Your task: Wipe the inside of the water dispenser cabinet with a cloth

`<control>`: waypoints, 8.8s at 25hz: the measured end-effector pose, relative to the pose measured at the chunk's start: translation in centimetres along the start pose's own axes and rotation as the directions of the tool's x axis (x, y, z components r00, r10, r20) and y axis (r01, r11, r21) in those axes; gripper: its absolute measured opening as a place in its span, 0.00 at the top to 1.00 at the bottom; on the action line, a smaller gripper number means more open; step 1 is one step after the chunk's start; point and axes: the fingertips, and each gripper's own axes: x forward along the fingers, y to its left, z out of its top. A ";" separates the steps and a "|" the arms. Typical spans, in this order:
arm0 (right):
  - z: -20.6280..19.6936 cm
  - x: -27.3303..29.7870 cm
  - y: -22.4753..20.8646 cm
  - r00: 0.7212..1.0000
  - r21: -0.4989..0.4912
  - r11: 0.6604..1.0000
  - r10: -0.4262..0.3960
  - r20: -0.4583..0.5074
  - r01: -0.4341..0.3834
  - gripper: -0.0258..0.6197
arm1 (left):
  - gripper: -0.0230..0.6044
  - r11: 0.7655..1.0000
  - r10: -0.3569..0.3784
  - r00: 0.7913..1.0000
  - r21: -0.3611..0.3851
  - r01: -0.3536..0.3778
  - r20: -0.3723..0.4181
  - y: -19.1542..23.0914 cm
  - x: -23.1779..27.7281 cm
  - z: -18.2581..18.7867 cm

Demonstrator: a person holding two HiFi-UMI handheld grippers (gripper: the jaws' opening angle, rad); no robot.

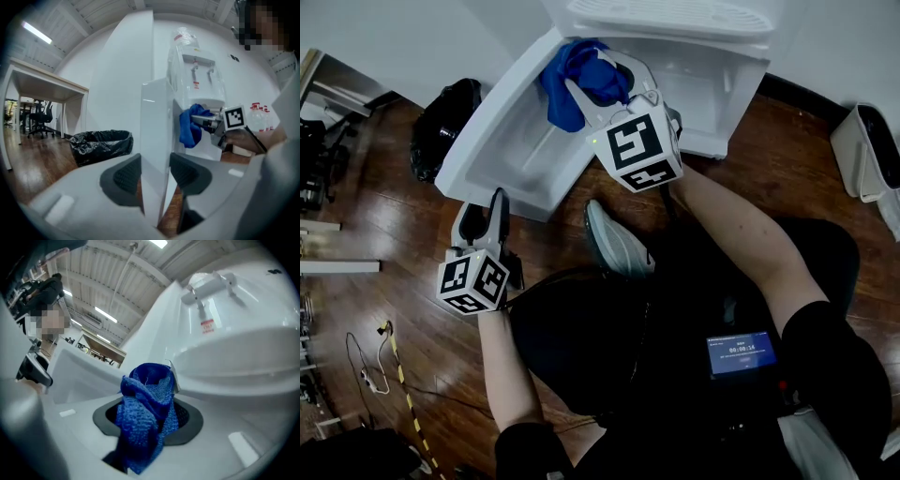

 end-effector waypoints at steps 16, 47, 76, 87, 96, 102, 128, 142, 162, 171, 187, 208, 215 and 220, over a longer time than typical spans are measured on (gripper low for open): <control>13.3 -0.2 14.8 0.892 -0.098 0.893 0.447 0.068 -0.440 0.68 | 0.66 1.000 0.004 1.000 0.004 -0.004 -0.003 0.1 0.6 0.1; 13.1 -4.8 22.7 0.828 -0.378 0.796 0.548 0.117 -0.474 0.68 | 0.64 0.908 0.212 0.624 -0.388 0.159 0.752 7.0 -14.9 12.1; -15.9 -6.8 33.7 0.461 -0.330 0.323 0.582 -0.670 -0.887 0.68 | 0.56 0.977 -0.123 0.955 -0.133 0.164 0.270 -0.4 -0.1 10.8; -18.1 -1.3 25.6 0.499 -0.150 0.580 0.507 -0.703 -0.800 0.69 | 0.54 0.964 -0.100 0.936 -0.202 0.175 0.337 4.6 1.5 12.0; -22.9 0.8 13.7 0.595 -0.155 0.774 0.326 -0.735 -0.615 0.69 | 0.54 0.963 -0.107 0.928 -0.197 0.186 0.356 5.9 1.7 11.8; -24.2 -0.5 8.6 0.612 -0.094 0.857 0.282 -0.739 -0.507 0.69 | 0.54 0.965 -0.102 0.937 -0.197 0.175 0.335 6.2 1.7 11.1; 5.7 -13.8 -1.4 0.845 0.334 0.799 0.535 -0.016 -0.500 0.69 | 0.41 0.452 -0.807 0.588 -0.585 0.674 0.055 -19.3 0.7 5.3; 4.9 -19.6 7.4 0.533 -0.198 0.513 0.844 -0.058 -0.835 0.66 | 0.24 0.046 -0.980 0.143 -0.539 0.841 0.140 -29.0 -1.2 7.4; 1.9 -17.4 -1.1 0.808 -0.018 0.812 0.578 -0.112 -0.583 0.57 | 0.70 0.926 -0.370 0.917 -0.143 0.350 -0.150 -18.8 12.9 1.4; 2.9 -19.4 -6.3 0.886 0.041 0.888 0.459 -0.064 -0.457 0.61 | 0.69 0.999 -0.033 0.943 0.007 0.038 -0.331 -15.5 24.2 -11.0; 0.3 -18.3 -10.8 0.956 0.103 0.951 0.292 -0.006 -0.290 0.74 | 0.69 0.901 -0.376 0.751 -0.027 0.432 -0.543 -35.1 24.7 -19.0; 3.2 -23.5 -24.0 0.965 0.193 0.967 -0.202 0.169 0.169 0.84 | 0.69 0.865 -0.426 0.822 0.096 0.493 -0.379 -40.6 22.4 -8.6; 2.5 -24.2 -26.2 0.943 0.250 0.936 -0.291 0.161 0.246 0.85 | 0.69 0.864 -0.441 0.867 0.152 0.479 -0.232 -40.3 20.3 1.3; 2.0 -23.8 -25.9 0.953 0.257 0.941 -0.263 0.153 0.219 0.85 | 0.69 0.871 -0.451 0.887 0.169 0.462 -0.099 -40.5 18.9 7.2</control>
